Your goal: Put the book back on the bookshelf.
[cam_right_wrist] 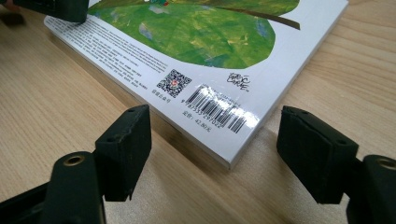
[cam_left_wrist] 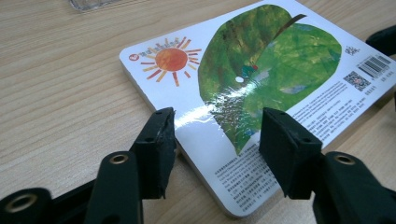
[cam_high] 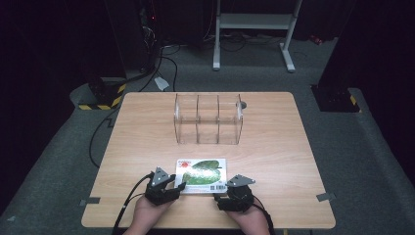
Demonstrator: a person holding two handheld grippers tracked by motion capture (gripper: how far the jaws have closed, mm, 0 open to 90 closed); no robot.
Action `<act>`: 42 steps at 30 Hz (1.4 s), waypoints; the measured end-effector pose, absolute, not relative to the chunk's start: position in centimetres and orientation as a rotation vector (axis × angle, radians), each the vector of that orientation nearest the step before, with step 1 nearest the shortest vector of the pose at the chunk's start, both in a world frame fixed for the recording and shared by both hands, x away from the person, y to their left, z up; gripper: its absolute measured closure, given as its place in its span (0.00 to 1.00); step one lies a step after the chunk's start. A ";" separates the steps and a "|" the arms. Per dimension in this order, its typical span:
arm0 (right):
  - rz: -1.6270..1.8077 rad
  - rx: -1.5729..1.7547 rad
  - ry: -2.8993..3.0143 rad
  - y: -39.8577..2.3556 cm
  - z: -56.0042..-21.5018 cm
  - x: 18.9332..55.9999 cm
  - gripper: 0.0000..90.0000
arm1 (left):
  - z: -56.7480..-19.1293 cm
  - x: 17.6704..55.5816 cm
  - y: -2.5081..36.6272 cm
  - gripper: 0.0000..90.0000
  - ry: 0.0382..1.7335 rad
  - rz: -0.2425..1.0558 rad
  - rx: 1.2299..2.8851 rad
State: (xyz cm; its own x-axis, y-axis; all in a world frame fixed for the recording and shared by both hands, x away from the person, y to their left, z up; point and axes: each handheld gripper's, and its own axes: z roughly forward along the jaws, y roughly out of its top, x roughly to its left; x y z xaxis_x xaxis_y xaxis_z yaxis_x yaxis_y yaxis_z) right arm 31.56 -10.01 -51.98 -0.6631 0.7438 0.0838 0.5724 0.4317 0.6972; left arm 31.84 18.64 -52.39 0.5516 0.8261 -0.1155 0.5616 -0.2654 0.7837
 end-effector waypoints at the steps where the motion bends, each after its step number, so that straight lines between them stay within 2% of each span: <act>1: 1.053 1.147 2.450 -10.0 -52.0 31.6 0.31 | -52.4 31.9 18.6 0.46 1.127 0.396 1.957; 15: 0.985 1.122 2.406 -8.5 -52.1 31.6 0.33 | -52.6 33.1 19.0 0.49 1.194 0.410 1.905; 27: 0.987 1.113 2.403 -8.1 -52.2 32.0 0.33 | -52.4 33.1 19.3 0.56 1.209 0.440 1.889; 42: 0.982 1.108 2.407 -7.9 -52.3 31.9 0.27 | -51.8 32.8 19.8 0.63 1.201 0.439 1.840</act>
State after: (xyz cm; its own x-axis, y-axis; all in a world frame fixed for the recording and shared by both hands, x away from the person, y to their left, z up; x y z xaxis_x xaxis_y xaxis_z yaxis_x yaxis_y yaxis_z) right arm 31.90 -7.86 -52.25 -0.6507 0.7594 0.0008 0.5432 0.4647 0.6993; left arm 32.81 19.76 -51.82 0.4724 0.8669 -0.1592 0.5599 -0.1556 0.8138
